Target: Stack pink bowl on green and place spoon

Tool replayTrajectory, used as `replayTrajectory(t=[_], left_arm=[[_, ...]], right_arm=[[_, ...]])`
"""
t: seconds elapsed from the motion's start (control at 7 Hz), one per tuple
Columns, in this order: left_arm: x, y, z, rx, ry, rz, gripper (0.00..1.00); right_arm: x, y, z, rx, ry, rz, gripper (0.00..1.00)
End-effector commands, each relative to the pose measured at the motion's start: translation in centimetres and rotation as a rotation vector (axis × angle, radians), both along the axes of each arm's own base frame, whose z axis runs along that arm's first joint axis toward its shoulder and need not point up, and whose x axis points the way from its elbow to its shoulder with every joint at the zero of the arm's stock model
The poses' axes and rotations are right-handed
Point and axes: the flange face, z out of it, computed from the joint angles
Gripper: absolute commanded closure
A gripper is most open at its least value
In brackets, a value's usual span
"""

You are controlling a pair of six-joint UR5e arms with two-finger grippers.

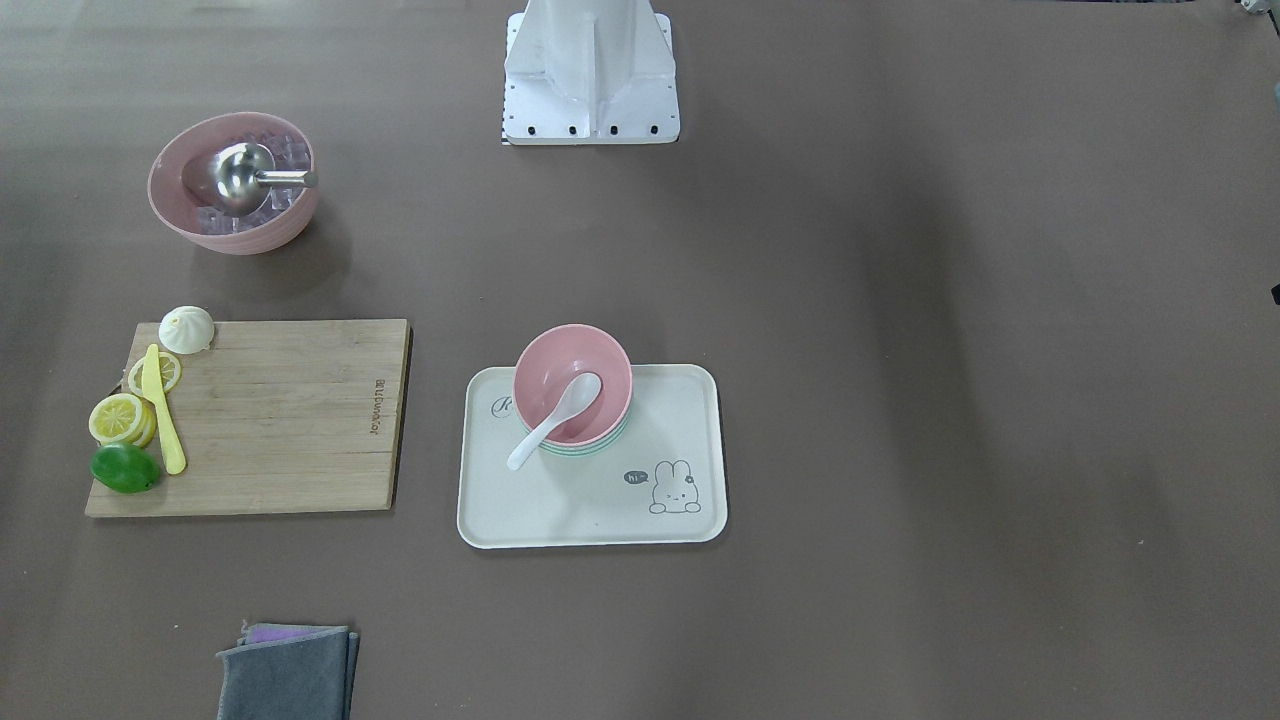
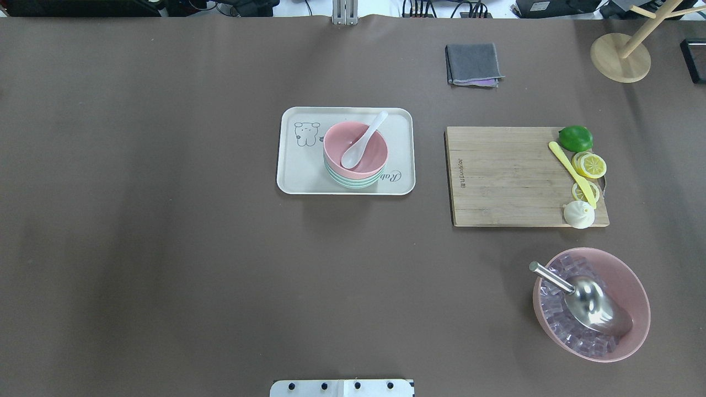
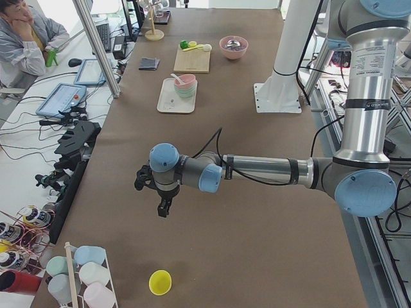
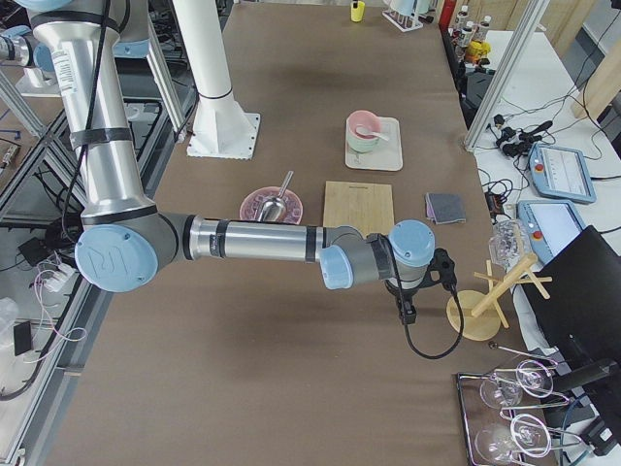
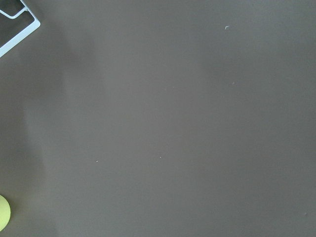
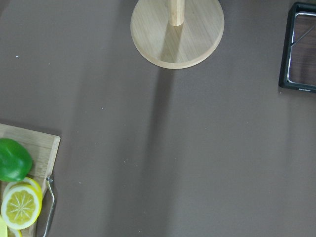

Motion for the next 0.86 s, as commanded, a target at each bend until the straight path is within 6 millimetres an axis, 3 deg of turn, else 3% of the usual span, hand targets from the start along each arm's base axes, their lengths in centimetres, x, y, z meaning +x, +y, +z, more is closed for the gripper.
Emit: replayTrajectory(t=[0.0,0.71], left_arm=[[0.0,0.0,-0.4,0.009,0.001,-0.001,0.02],[0.0,-0.1,-1.7,0.035,-0.003,-0.001,0.02]], right_arm=[[0.2,0.0,-0.5,0.004,-0.001,0.008,0.00],[0.2,0.1,-0.5,0.002,-0.003,0.009,0.00]])
